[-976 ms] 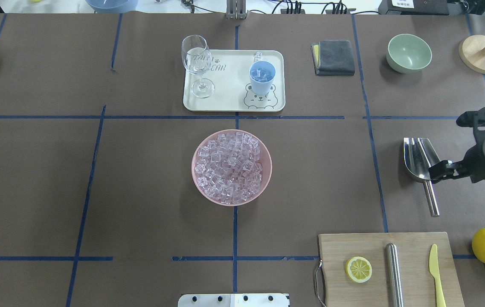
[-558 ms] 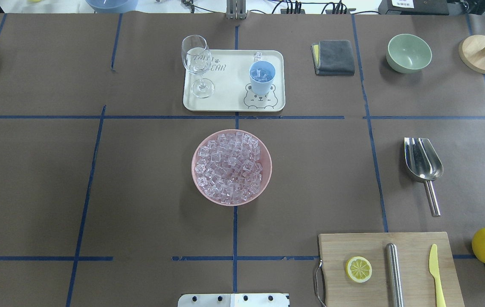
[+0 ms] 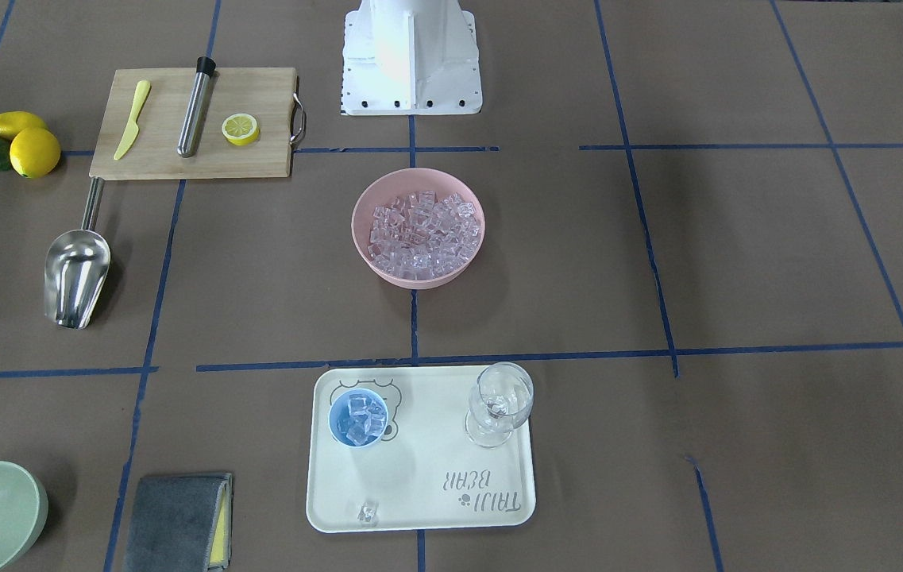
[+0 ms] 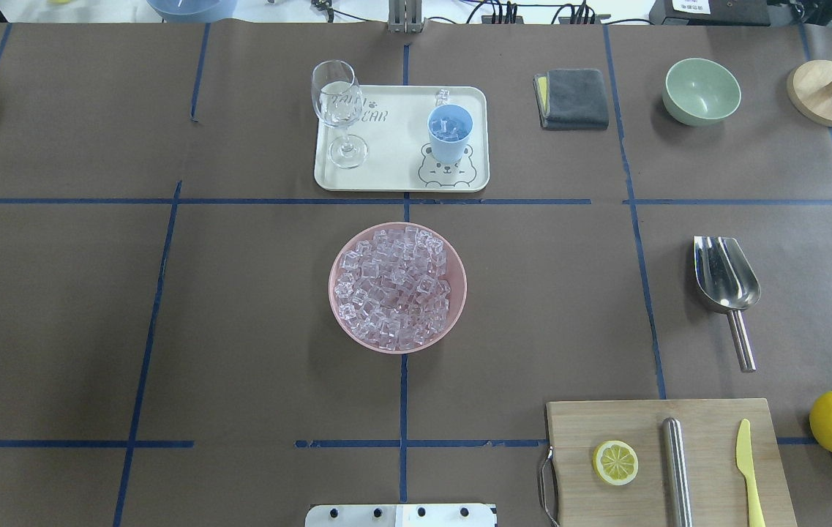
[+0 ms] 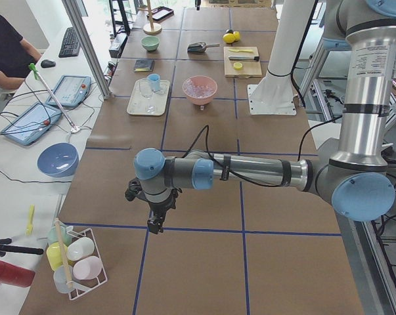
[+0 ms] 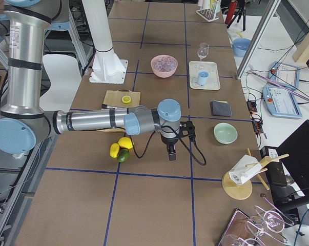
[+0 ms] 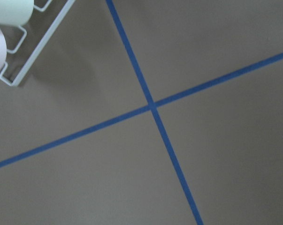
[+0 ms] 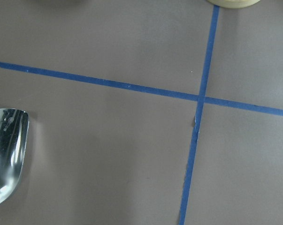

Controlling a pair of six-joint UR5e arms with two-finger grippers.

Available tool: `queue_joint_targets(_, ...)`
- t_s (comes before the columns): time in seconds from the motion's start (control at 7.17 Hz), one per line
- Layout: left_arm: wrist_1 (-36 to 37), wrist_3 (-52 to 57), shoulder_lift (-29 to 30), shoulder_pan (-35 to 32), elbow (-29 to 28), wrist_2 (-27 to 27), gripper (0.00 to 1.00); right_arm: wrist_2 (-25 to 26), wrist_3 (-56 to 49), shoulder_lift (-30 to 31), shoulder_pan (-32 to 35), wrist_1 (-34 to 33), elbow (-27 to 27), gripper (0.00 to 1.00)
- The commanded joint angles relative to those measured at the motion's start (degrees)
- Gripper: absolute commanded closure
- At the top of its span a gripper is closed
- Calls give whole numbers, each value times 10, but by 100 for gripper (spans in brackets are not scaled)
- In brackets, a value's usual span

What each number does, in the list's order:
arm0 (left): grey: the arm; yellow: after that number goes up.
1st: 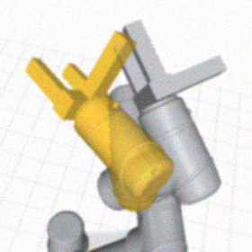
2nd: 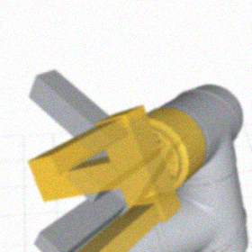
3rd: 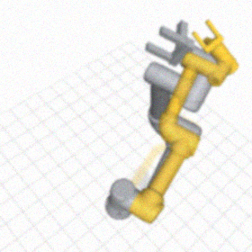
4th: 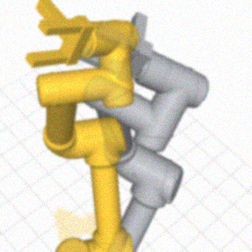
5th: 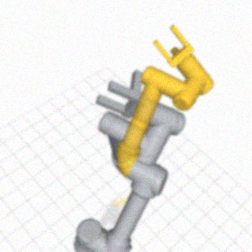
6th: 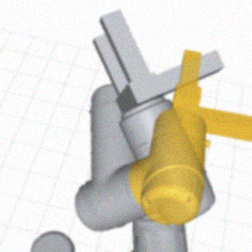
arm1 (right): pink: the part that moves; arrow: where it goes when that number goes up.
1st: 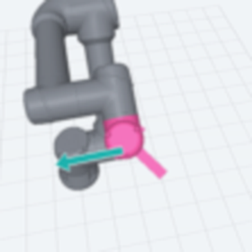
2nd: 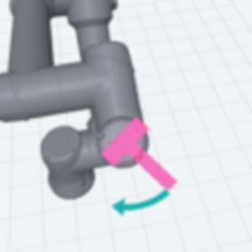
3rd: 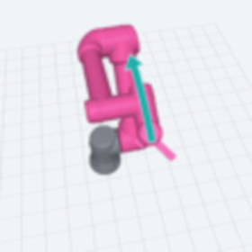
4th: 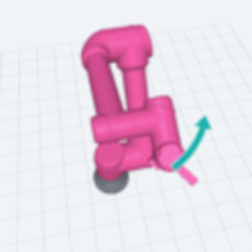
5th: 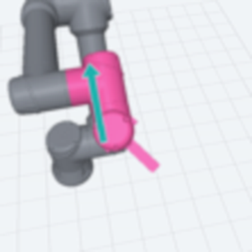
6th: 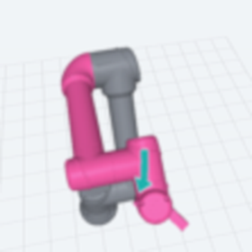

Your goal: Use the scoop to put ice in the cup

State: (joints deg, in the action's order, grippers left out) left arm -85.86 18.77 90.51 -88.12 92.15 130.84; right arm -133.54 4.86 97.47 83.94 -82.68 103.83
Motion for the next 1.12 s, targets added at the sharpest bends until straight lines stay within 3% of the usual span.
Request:
queue_joint_targets(0.0,2,-76,-8,-3,7,26,0,6,1,10,11,-1,-6,0)
queue_joint_targets(0.42,1,-181,-1,-6,22,27,0,-3,-3,9,20,-1,-50,0)
queue_joint_targets(0.7,1,-183,-1,-6,24,28,0,-53,-33,11,51,0,-81,0)
queue_joint_targets(0.84,0,-183,-1,-6,23,26,0,-85,-27,1,72,-9,-72,0)
queue_joint_targets(0.98,0,-182,-2,-6,22,26,0,-83,-24,2,86,-31,-50,0)
